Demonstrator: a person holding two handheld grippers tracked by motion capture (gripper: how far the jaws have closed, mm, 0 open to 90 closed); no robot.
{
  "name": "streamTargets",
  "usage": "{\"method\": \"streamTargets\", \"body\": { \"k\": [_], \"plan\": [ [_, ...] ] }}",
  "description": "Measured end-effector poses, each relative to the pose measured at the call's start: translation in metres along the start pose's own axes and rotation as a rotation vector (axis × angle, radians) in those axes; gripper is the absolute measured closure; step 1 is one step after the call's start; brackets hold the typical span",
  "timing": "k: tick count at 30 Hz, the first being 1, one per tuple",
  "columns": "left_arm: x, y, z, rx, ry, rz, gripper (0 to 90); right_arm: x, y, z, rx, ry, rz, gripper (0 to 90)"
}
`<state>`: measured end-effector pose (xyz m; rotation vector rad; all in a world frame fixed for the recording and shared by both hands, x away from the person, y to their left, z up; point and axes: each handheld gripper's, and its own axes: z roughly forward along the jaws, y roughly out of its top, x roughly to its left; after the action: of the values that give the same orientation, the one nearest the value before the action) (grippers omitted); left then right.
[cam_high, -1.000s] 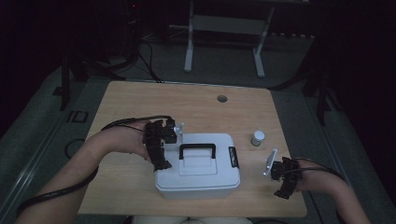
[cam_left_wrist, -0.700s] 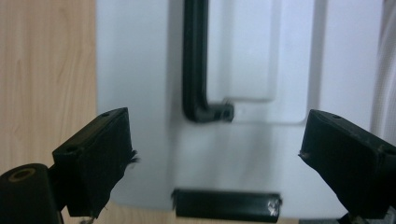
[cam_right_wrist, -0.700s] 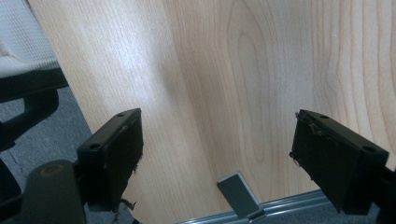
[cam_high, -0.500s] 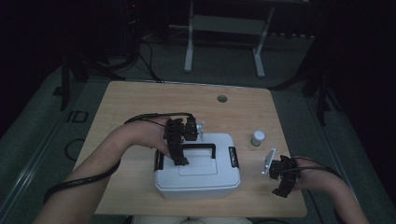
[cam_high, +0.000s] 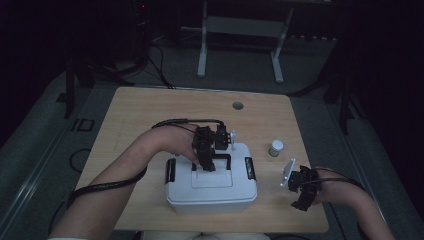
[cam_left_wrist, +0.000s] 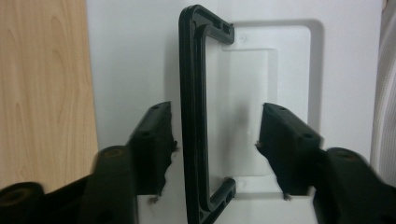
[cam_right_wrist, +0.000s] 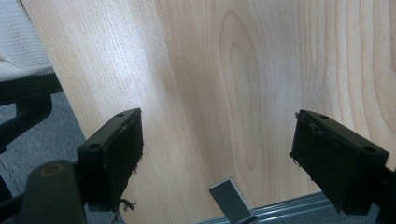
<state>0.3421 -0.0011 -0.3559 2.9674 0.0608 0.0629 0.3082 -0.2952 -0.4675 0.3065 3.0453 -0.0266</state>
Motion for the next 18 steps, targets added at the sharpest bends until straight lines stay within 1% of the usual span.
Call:
{"method": "streamTargets", "body": {
  "k": [1, 2, 4, 5, 6, 7, 8, 10, 12, 13, 15, 16, 18],
  "plan": [
    [0.001, 0.001, 0.001, 0.007, -0.011, -0.004, 53.6, 0.0, 0.0, 0.0, 0.002, -0.001, 0.002, 16.4],
    [0.001, 0.002, 0.002, 0.013, -0.01, -0.001, 54.7, 0.0, -0.001, 0.0, 0.002, -0.002, 0.001, 16.4],
    [0.001, 0.004, 0.003, 0.026, -0.014, -0.001, 61.8, 0.0, -0.002, -0.001, 0.0, -0.001, 0.0, 17.5],
    [0.002, 0.005, 0.004, 0.028, -0.017, -0.004, 62.5, 0.0, -0.003, -0.001, 0.001, -0.001, 0.001, 18.0],
    [0.002, 0.006, 0.005, 0.037, -0.022, -0.01, 67.0, 0.0, -0.003, -0.001, 0.001, -0.002, 0.001, 17.9],
    [0.001, 0.007, 0.006, 0.047, -0.009, 0.003, 67.6, 0.0, -0.004, -0.001, 0.001, -0.003, 0.002, 18.0],
    [0.002, 0.009, 0.007, 0.055, -0.011, 0.004, 67.7, 0.0, -0.004, -0.001, 0.001, -0.003, 0.003, 17.9],
    [0.001, 0.01, 0.009, 0.071, 0.002, 0.011, 72.5, 0.0, -0.005, -0.001, 0.002, -0.002, 0.003, 18.0],
    [0.001, 0.011, 0.009, 0.068, -0.022, 0.002, 76.8, 0.0, -0.004, -0.001, 0.001, -0.001, 0.005, 17.9],
    [0.001, 0.011, 0.009, 0.073, -0.016, 0.009, 80.2, 0.0, -0.004, -0.002, -0.002, -0.002, 0.007, 17.8],
    [0.001, 0.012, 0.009, 0.062, -0.038, 0.003, 81.1, -0.001, -0.004, -0.002, -0.004, -0.004, 0.008, 16.6],
    [0.0, 0.012, 0.008, 0.061, -0.032, 0.007, 81.3, -0.001, -0.004, -0.002, -0.006, -0.005, 0.007, 16.6],
    [0.0, 0.011, 0.007, 0.06, -0.043, 0.006, 82.0, -0.002, -0.004, -0.003, -0.009, -0.007, 0.007, 16.5]
  ]
}}
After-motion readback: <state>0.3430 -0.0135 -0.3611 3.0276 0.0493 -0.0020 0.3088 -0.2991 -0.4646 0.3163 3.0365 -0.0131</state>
